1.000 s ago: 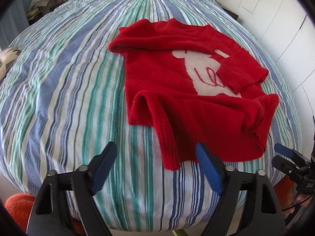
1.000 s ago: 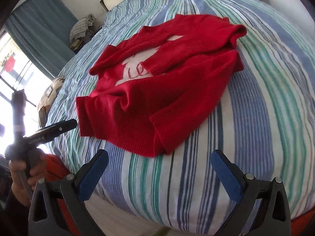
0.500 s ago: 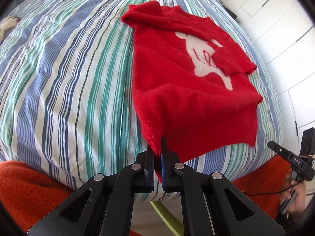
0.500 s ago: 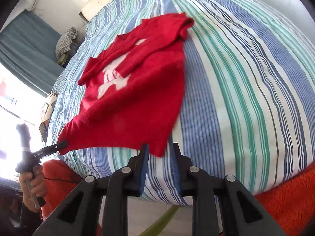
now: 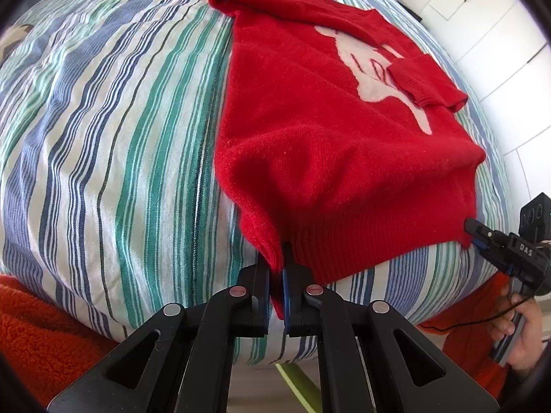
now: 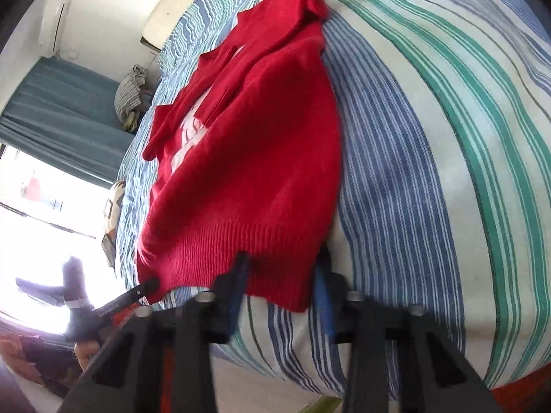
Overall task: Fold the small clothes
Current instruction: 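Grasp the sweater hem with both grippers and lift it to shake out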
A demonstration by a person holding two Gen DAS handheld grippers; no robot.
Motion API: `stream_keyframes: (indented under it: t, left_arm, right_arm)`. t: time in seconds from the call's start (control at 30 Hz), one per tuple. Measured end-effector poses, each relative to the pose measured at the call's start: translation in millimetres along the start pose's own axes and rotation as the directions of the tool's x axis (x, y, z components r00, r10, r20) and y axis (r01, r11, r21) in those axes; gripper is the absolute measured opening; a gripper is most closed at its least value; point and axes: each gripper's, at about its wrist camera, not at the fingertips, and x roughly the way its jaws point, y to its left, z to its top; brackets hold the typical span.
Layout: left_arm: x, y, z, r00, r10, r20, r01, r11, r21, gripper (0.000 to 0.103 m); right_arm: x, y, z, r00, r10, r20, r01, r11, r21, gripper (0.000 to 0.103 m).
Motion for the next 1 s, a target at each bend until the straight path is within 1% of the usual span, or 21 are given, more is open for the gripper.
stream_keyframes:
  t: [0.03,0.1,0.17,0.2,0.27,0.3,0.33,0.37,0.4,0.47,0.57,0.63,0.77,0.87,1.0]
  left_arm:
    - [-3,0,0,1.0,0.001,0.006,-0.001,1.0,-0.001,0.004]
    - [-15,1,0,1.0,-0.005,0.029,0.005,1.0,-0.004,0.003]
    - [-34,1,-4,0.998,-0.05,0.049,0.051,0.999,-0.012,0.003]
    - [-41,0,-8,0.997,-0.063,0.05,0.063,0.998,-0.012,0.003]
    - [-43,-3,-13,0.998,-0.056,0.033,0.056,0.998,-0.005,0.003]
    - [-37,-5,-16,0.999,-0.031,0.017,0.031,1.0,0.003,0.003]
    - [-29,-6,-18,1.0,0.014,0.0,-0.014,1.0,0.017,0.003]
    - [-18,-6,-19,0.998,0.06,-0.022,-0.059,0.998,0.027,0.003]
    - [-9,-5,-21,0.995,0.09,-0.041,-0.089,0.996,0.026,0.003]
    - [2,-1,-20,0.991,0.121,-0.059,-0.12,0.993,0.011,0.003]
    - [5,-4,-19,0.987,0.154,-0.053,-0.153,0.988,0.024,0.003]
    - [11,-9,-20,0.982,0.182,-0.056,-0.179,0.983,0.042,0.003]
    - [27,-15,-15,0.975,0.209,-0.072,-0.206,0.977,0.045,0.003]
    - [33,-23,-14,0.969,0.239,-0.059,-0.234,0.969,0.074,0.003]
    - [40,-36,-15,0.961,0.275,-0.038,-0.269,0.956,0.113,0.007]
  right_arm:
    - [-6,0,2,1.0,0.01,0.004,-0.01,1.0,0.015,0.005]
    - [-29,8,0,1.0,0.009,0.026,-0.01,1.0,0.009,0.005]
    - [-58,20,-8,0.999,0.013,0.038,-0.013,1.0,-0.008,0.005]
    - [-71,24,-13,0.999,0.003,0.038,-0.003,1.0,-0.013,0.005]
    - [-83,30,-23,0.998,-0.053,0.024,0.054,0.998,-0.031,0.005]
    - [-81,29,-27,0.995,-0.096,0.011,0.096,0.994,-0.045,0.005]
    - [-73,27,-29,0.989,-0.145,-0.009,0.144,0.988,-0.063,0.005]
    - [-62,22,-30,0.982,-0.187,-0.033,0.185,0.98,-0.07,0.005]
    - [-49,15,-31,0.973,-0.223,-0.055,0.219,0.973,-0.068,0.005]
    - [-24,5,-34,0.952,-0.293,-0.084,0.287,0.955,-0.078,0.004]
    - [-12,7,-28,0.937,-0.34,-0.075,0.33,0.936,-0.121,0.004]
    - [-11,5,-27,0.935,-0.346,-0.074,0.335,0.933,-0.13,0.004]
    - [-7,-3,-27,0.941,-0.331,-0.067,0.322,0.939,-0.125,0.003]
    - [-9,-5,-31,0.943,-0.328,-0.064,0.319,0.94,-0.119,0.002]
    - [-10,-7,-31,0.95,-0.305,-0.065,0.299,0.95,-0.09,0.002]
